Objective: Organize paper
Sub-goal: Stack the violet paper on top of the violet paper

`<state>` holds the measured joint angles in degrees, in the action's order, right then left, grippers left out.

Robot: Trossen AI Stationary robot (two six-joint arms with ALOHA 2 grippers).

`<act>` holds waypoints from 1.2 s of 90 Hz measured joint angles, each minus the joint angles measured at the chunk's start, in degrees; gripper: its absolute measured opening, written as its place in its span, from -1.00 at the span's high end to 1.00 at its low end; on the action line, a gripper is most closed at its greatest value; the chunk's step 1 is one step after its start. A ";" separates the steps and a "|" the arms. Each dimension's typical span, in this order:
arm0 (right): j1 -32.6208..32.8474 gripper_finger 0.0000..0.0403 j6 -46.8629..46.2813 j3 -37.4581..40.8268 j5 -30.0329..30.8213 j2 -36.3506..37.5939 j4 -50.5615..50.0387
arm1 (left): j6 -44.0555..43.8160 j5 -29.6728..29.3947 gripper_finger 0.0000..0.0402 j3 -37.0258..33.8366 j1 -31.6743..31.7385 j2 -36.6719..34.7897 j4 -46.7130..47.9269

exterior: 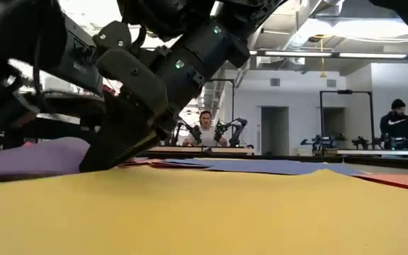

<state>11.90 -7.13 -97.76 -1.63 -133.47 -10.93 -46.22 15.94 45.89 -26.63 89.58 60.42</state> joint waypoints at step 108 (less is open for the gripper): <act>1.50 0.28 0.37 0.54 -0.37 0.04 0.38 | -22.97 -2.22 1.00 -9.95 -16.44 -11.26 -13.89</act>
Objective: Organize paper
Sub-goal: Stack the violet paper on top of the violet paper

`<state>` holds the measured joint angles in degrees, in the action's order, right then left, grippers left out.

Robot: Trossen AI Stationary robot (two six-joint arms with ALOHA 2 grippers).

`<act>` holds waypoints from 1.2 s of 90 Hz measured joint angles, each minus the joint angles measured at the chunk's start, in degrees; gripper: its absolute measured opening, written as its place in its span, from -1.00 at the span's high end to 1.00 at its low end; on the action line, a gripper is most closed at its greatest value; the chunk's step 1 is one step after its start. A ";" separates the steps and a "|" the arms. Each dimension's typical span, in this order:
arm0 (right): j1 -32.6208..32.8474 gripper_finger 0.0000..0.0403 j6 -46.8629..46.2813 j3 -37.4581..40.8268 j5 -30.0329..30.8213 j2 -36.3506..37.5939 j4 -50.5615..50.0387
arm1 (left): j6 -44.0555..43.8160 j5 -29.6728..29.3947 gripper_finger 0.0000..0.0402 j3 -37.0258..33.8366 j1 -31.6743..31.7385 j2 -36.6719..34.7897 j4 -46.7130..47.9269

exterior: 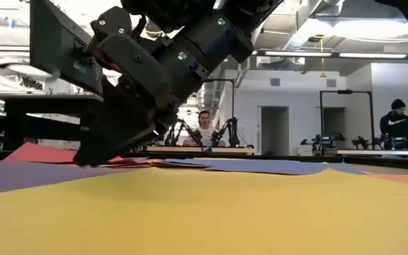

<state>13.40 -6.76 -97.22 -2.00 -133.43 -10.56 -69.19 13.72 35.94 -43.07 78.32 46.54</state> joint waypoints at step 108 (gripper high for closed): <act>0.35 0.28 -1.34 -0.73 0.23 -4.74 12.49 | 3.17 0.65 1.00 -1.51 0.00 4.09 -5.74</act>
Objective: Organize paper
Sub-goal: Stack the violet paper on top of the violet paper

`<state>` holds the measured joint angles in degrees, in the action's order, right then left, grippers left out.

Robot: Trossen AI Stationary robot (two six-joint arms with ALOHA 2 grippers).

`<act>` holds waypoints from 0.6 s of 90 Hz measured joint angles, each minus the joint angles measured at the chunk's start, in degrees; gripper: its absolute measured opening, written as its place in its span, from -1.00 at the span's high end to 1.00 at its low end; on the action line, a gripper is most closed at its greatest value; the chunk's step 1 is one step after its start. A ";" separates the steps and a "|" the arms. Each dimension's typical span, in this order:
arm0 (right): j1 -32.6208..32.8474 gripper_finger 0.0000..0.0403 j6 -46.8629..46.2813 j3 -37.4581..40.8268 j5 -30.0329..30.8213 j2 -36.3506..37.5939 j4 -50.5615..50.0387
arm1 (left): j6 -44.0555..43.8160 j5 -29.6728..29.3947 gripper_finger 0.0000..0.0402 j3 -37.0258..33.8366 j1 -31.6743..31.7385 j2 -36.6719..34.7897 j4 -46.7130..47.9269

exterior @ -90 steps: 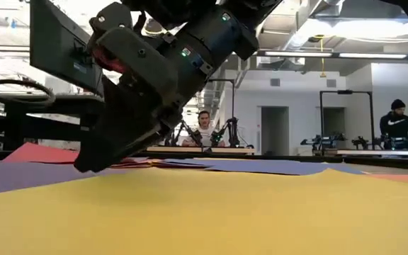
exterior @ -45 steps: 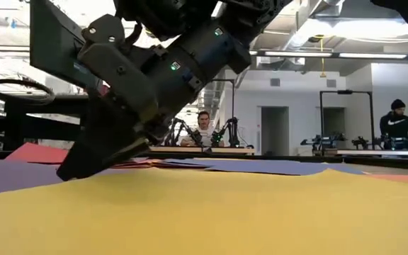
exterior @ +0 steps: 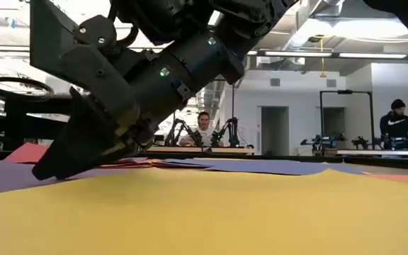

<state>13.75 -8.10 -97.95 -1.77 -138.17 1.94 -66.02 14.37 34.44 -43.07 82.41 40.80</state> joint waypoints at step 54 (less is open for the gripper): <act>1.03 0.28 6.40 -0.03 -1.89 -0.75 4.25 | -0.24 -0.74 1.00 -0.04 0.00 0.07 -0.07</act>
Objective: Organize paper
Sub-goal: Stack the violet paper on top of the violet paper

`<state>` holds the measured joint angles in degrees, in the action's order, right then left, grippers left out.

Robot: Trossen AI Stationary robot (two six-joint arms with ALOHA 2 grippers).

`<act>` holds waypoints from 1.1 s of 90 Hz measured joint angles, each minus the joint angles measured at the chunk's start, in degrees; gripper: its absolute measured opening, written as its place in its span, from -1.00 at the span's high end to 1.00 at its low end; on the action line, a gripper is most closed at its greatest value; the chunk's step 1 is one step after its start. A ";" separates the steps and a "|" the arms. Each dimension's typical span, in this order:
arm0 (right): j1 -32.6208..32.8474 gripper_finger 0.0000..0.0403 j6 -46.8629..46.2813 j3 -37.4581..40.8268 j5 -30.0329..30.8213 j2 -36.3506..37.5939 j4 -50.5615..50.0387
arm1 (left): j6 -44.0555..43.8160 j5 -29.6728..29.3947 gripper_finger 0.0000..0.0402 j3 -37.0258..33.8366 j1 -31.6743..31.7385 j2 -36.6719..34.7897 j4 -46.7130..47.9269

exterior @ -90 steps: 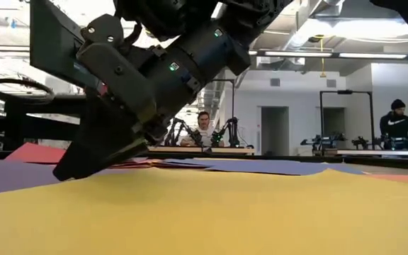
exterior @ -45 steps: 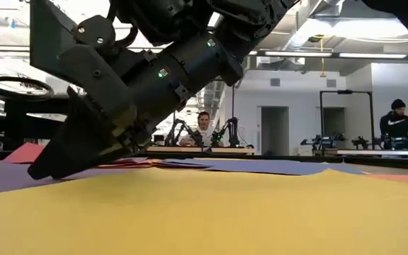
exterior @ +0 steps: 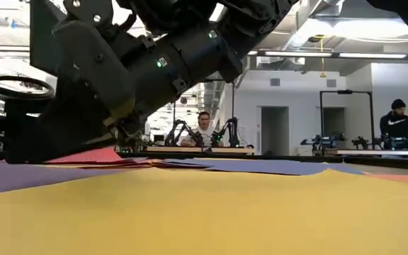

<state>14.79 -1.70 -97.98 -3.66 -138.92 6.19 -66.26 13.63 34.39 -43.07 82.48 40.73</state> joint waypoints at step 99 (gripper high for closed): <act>1.11 0.28 -3.67 -13.58 0.79 -4.10 -24.79 | 0.66 -0.33 1.00 0.22 0.02 0.02 -0.13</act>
<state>15.89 -5.37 -111.57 -2.87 -143.02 -18.60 -65.60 13.30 34.61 -43.05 82.50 40.60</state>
